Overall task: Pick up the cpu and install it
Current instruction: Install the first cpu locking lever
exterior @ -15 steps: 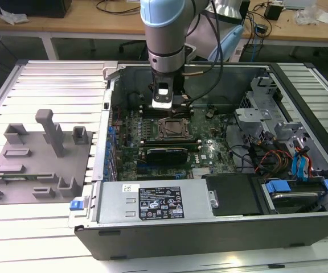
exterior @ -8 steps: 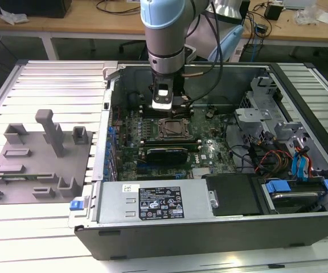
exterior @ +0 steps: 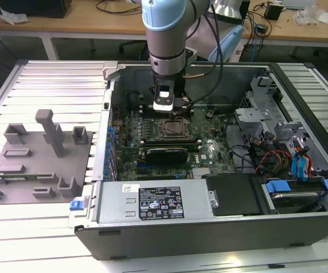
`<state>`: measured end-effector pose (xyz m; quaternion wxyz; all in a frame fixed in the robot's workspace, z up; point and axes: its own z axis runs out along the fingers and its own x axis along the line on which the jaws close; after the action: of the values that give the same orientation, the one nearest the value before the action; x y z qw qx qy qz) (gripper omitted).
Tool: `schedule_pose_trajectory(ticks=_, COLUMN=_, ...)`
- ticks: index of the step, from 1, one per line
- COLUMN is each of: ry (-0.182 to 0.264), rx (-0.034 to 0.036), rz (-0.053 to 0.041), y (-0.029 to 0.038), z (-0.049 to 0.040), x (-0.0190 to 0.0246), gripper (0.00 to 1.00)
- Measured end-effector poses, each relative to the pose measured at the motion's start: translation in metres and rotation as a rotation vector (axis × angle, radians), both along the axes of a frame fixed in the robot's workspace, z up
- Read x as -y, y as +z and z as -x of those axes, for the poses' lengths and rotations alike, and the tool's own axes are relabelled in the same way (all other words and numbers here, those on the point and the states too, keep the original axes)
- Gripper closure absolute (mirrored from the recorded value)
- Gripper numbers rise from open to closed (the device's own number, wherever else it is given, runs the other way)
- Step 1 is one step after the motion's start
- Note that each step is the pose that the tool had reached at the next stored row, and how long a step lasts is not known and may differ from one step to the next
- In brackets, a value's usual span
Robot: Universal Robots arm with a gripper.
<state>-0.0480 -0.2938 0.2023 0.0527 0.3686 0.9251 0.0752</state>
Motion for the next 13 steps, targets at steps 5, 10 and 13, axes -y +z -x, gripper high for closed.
schedule_pose_trajectory(ticks=5, ry=0.0, rx=-0.0001, rz=0.0066, y=-0.0012, z=-0.0017, x=0.0, gripper=0.89)
schedule_pose_trajectory(ticks=10, ry=0.0, rx=-0.0002, rz=0.0102, y=-0.0022, z=-0.0034, x=0.0001, gripper=0.89)
schedule_pose_trajectory(ticks=13, ry=-0.001, rx=0.0, rz=0.0099, y=-0.0027, z=-0.0062, x=0.0001, gripper=0.89)
